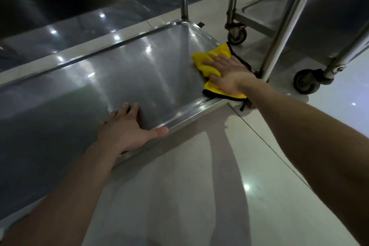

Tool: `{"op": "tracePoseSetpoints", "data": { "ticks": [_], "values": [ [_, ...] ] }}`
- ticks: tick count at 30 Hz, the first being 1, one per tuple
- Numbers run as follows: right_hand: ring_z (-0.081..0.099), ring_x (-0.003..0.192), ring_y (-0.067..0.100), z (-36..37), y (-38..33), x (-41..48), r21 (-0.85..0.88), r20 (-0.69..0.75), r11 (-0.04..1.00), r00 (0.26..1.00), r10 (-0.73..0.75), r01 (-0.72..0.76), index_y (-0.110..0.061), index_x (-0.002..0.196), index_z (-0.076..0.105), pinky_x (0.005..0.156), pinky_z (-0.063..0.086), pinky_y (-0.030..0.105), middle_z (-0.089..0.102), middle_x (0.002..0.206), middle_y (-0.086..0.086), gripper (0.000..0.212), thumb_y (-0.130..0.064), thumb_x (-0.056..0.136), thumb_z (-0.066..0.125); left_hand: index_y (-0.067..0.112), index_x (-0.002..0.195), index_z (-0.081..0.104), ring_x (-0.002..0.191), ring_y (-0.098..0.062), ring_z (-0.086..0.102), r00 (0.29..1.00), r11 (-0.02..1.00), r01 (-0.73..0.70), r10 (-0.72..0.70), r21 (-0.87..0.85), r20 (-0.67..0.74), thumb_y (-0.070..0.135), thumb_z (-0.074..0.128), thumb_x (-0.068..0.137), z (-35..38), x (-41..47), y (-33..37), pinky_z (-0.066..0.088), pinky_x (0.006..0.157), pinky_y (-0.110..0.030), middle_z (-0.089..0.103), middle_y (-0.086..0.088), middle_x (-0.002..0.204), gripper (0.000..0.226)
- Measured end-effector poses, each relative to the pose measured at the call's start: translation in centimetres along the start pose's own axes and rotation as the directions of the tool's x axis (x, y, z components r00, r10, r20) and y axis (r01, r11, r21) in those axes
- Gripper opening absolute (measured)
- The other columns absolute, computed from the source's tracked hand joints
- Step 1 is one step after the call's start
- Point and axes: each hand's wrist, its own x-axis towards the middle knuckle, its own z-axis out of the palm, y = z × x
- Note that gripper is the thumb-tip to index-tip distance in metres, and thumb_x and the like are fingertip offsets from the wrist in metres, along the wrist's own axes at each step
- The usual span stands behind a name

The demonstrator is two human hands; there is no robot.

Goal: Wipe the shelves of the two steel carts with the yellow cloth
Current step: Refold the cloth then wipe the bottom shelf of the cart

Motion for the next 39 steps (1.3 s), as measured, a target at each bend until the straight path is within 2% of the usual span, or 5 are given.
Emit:
{"op": "tracePoseSetpoints", "data": {
  "ticks": [8,14,27,35,39],
  "values": [
    [0.004,0.166,0.022,0.7,-5.6,8.8,0.033,-0.089,0.998,0.995,0.054,-0.051,-0.036,0.17,0.019,0.132,-0.003,0.056,0.01,0.18,-0.003,0.082,-0.069,0.095,0.026,0.035,0.172,0.004,0.165,-0.026,0.01,1.0,0.997,-0.005,0.006,0.075,-0.016,0.117,0.03,0.049,0.2,-0.2,0.2,0.02,0.126,-0.058,-0.001,0.008,0.181,0.15],
    [0.002,0.167,0.019,1.9,-15.0,13.2,0.004,0.013,0.987,0.987,-0.162,0.162,-0.04,0.17,0.017,0.132,-0.003,0.055,0.006,0.181,-0.005,0.068,-0.062,0.107,0.028,0.034,0.172,0.006,0.166,-0.022,0.008,0.998,0.996,-0.019,0.023,0.089,-0.051,0.116,0.021,0.05,0.3,-0.3,0.1,0.023,0.125,-0.056,0.001,0.007,0.181,0.147],
    [0.01,0.165,0.011,2.3,-11.9,-2.4,0.066,0.035,0.926,0.927,-0.374,0.371,-0.042,0.168,0.027,0.134,0.004,0.043,0.016,0.178,-0.011,0.069,-0.057,0.102,0.039,0.03,0.169,0.025,0.163,-0.022,0.022,0.986,0.999,-0.016,0.009,-0.045,-0.169,0.117,0.037,0.049,0.7,-1.0,0.2,0.023,0.126,-0.057,0.02,0.002,0.178,0.148],
    [0.008,0.166,0.014,2.6,-12.4,-3.3,-0.01,0.011,0.943,0.943,-0.331,0.331,-0.043,0.169,0.021,0.134,0.004,0.047,0.013,0.179,-0.01,0.067,-0.055,0.108,0.042,0.009,0.16,0.047,0.156,-0.038,0.039,0.779,0.999,0.039,-0.039,-0.013,-0.626,0.058,0.022,0.108,4.9,-5.8,-9.0,0.029,0.126,-0.056,0.043,-0.022,0.166,0.076],
    [0.014,0.166,0.025,4.1,-16.5,-4.4,-0.067,-0.062,0.969,0.968,-0.241,0.237,-0.032,0.17,0.024,0.132,0.007,0.055,0.019,0.179,0.004,0.075,-0.065,0.104,0.03,0.004,0.163,0.041,0.162,-0.034,0.03,0.821,0.988,0.157,-0.128,0.004,-0.556,0.049,0.017,0.11,6.6,-6.4,-12.6,0.02,0.13,-0.058,0.038,-0.02,0.17,0.074]
  ]
}}
